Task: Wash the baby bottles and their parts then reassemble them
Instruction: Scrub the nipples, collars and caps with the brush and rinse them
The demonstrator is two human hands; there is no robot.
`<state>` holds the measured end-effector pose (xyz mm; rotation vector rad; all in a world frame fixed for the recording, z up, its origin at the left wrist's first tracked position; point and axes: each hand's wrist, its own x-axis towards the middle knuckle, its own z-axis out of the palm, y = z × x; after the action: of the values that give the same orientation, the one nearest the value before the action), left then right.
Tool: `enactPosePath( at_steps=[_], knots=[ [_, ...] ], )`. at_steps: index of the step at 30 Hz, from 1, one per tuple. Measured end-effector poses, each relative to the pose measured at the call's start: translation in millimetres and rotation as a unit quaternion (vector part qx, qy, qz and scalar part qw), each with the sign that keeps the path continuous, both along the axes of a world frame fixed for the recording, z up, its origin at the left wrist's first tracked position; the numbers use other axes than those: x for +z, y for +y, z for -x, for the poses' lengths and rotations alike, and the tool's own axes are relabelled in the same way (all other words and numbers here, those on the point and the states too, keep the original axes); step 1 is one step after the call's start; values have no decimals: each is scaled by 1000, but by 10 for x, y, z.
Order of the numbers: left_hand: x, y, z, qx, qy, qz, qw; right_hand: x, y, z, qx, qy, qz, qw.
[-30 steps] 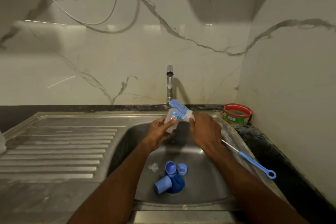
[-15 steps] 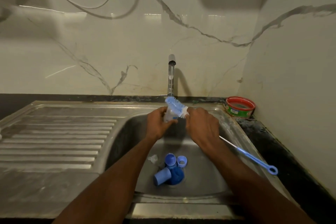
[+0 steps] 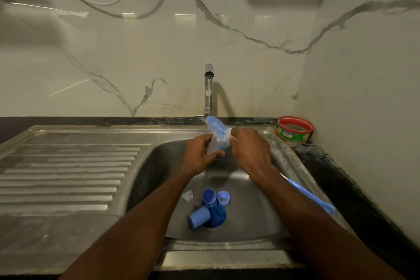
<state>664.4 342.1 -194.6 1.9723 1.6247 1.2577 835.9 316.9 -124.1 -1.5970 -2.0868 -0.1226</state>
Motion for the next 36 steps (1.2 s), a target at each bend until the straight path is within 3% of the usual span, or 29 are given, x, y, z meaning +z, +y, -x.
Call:
enactPosePath(
  at_steps=[8, 14, 21, 26, 29, 31, 36],
  knots=[
    [-49, 106, 99, 101, -62, 7, 993, -28, -127, -31, -16, -52, -7, 998],
    [-47, 29, 6, -52, 25, -15, 998, 52, 9, 23, -28, -22, 8, 999],
    [-204, 219, 187, 49, -24, 51, 997, -39, -41, -93, -20, -38, 35, 998],
    [-10, -3, 15, -76, -31, 73, 994, 31, -54, 0, 2, -19, 23, 1000],
    [101, -130, -65, -90, -148, 94, 980, 126, -29, -8, -15, -30, 4, 999],
    [162, -178, -91, -77, -276, 131, 949, 158, -13, -72, -25, -23, -16, 999],
    [239, -97, -46, -69, -557, 203, 802, -56, -135, -185, 73, -64, -44, 994]
  ],
)
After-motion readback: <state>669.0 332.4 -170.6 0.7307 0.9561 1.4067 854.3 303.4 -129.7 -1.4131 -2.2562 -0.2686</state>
